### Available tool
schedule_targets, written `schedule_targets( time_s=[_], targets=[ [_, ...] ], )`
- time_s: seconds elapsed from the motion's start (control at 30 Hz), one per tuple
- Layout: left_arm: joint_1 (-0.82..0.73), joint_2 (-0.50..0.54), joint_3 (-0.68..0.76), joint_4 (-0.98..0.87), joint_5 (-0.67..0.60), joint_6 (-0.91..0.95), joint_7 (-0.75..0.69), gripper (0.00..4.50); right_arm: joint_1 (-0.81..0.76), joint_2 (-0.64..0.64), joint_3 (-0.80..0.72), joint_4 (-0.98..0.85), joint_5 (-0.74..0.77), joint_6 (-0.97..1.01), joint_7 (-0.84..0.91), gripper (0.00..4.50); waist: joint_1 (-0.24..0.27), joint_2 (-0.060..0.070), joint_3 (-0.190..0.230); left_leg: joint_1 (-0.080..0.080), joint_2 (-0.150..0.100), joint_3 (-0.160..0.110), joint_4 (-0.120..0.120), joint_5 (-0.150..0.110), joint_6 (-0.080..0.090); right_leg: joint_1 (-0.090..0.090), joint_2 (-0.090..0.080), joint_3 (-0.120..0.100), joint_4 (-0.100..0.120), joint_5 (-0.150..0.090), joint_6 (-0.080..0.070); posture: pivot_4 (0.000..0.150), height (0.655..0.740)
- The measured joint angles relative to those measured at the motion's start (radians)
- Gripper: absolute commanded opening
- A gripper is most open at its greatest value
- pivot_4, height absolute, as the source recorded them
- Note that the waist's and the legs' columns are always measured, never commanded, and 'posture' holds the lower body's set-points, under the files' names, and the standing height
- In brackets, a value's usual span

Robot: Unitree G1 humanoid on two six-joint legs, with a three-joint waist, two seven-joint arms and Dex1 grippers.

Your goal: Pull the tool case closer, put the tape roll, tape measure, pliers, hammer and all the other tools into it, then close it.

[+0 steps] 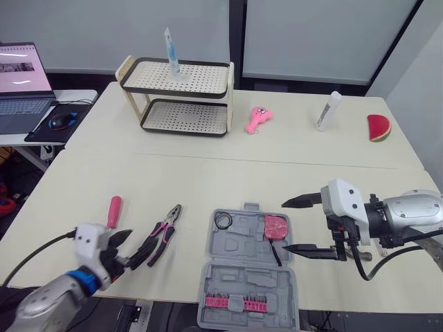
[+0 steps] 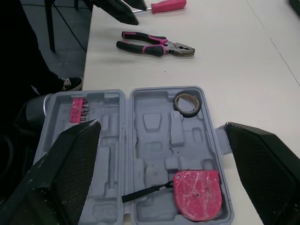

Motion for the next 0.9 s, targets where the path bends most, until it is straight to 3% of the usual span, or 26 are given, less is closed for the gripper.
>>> schedule_targets(
  time_s=[0.27,0.53,0.63,0.8,0.9],
  targets=[
    [-0.110,-0.025,-0.142,0.103,0.129,0.018,0.150,4.50,0.015,-0.003,0.019,-0.001,-0.012,-0.005,-0.006,4.48,-0.004,0.000,0.000,0.000,0.000,0.000,0.000,0.000,0.000,-0.001,0.000,0.001,0.000,0.000,0.000,0.150,0.7350],
    [-0.127,-0.008,-0.180,0.119,0.160,0.027,0.145,4.50,0.037,-0.003,0.023,-0.008,-0.035,-0.019,-0.008,4.48,-0.001,0.001,-0.001,0.000,0.000,0.000,0.000,0.000,0.000,0.000,0.000,0.000,0.000,0.000,0.000,0.150,0.7350],
    [-0.133,0.017,-0.200,0.121,0.172,0.028,0.128,3.92,0.040,-0.003,0.023,-0.017,-0.035,-0.019,-0.009,4.50,-0.001,0.002,-0.001,0.000,0.000,0.000,0.000,0.000,0.000,0.000,0.000,0.001,0.000,0.000,0.000,0.150,0.7350],
    [-0.148,0.025,-0.218,0.134,0.187,0.031,0.120,2.54,0.040,-0.003,0.023,-0.021,-0.034,-0.018,-0.013,4.50,0.000,0.003,-0.002,0.000,0.000,0.000,0.000,0.000,0.000,0.000,0.000,0.000,0.000,0.000,0.000,0.150,0.7350],
    [-0.151,0.029,-0.220,0.145,0.191,0.029,0.108,2.53,0.040,-0.003,0.023,-0.022,-0.034,-0.017,-0.017,4.50,0.000,0.006,-0.003,0.000,-0.001,0.000,0.000,0.000,0.000,0.000,0.000,0.001,0.000,0.000,0.000,0.150,0.7350]
  ],
)
